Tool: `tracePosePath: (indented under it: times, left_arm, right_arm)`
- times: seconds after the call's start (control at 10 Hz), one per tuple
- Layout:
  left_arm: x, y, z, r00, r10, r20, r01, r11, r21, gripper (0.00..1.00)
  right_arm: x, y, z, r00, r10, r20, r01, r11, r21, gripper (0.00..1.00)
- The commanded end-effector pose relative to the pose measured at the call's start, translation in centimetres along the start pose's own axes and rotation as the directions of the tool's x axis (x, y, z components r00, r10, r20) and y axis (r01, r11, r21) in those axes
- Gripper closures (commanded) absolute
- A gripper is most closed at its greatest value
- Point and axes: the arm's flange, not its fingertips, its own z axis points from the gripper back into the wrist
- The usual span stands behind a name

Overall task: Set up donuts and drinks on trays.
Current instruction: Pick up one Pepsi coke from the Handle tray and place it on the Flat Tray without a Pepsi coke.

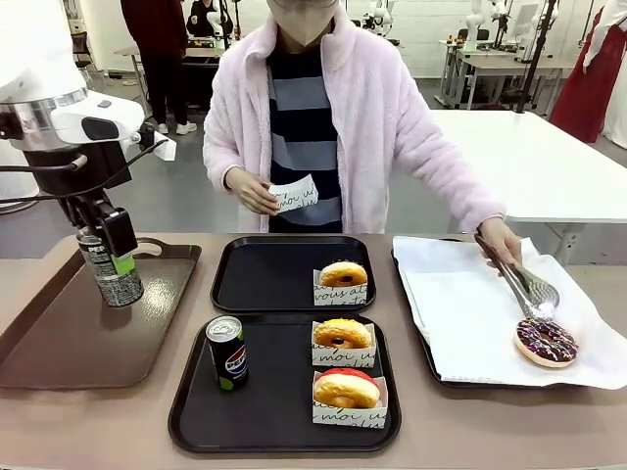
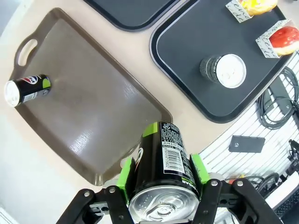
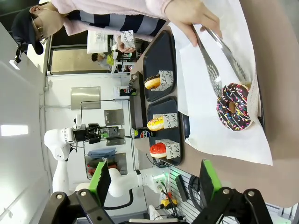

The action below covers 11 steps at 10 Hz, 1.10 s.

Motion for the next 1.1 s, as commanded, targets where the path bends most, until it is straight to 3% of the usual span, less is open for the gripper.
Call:
tracePosePath:
  times: [0.0, 0.7, 1.0]
  left_arm:
    - [1.2, 0.4, -0.1, 1.000, 0.012, 0.020, -0.012, 1.000, 0.004, 0.41]
    - [1.9, 0.7, -0.6, 0.997, 0.068, 0.032, -0.068, 0.998, -0.001, 0.41]
    - [5.4, 0.5, -1.1, 0.991, 0.111, 0.076, -0.114, 0.993, 0.041, 0.41]
  right_arm:
    - [0.1, 0.1, 0.1, 1.000, 0.011, 0.009, -0.012, 1.000, 0.020, 0.00]
    - [0.1, 0.1, 0.1, 1.000, 0.011, 0.009, -0.012, 1.000, 0.020, 0.00]
    - [0.1, 0.1, 0.1, 1.000, 0.011, 0.009, -0.012, 1.000, 0.020, 0.00]
